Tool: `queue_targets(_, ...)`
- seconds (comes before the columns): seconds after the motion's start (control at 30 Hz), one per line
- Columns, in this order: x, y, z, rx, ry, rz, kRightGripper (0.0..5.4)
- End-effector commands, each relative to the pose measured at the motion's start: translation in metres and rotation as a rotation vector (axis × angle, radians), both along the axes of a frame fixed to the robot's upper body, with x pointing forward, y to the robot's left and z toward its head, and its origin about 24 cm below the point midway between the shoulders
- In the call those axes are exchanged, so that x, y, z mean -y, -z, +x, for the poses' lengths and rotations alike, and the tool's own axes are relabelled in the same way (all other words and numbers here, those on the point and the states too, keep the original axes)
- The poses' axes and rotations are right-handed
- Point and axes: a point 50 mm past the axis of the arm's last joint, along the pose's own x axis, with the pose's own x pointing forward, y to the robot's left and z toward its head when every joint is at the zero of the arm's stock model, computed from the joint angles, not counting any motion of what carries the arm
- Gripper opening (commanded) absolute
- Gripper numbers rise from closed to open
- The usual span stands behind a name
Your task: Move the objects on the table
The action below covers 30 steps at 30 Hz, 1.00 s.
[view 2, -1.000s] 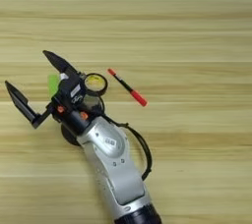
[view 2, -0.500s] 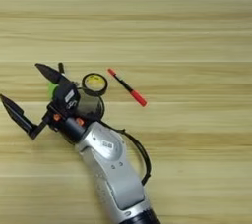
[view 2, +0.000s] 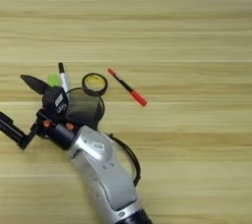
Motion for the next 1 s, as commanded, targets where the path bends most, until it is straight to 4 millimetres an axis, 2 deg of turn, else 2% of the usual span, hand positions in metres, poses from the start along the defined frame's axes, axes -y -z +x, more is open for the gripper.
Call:
queue_targets(0.03,-0.005,-0.017,0.007,0.069,-0.002,0.034,5.35)
queue_targets(0.63,-0.012,0.009,0.019,-0.016,0.003,-0.053,5.35)
queue_targets(1.0,-0.004,0.01,0.028,-0.01,0.114,-0.06,5.35)
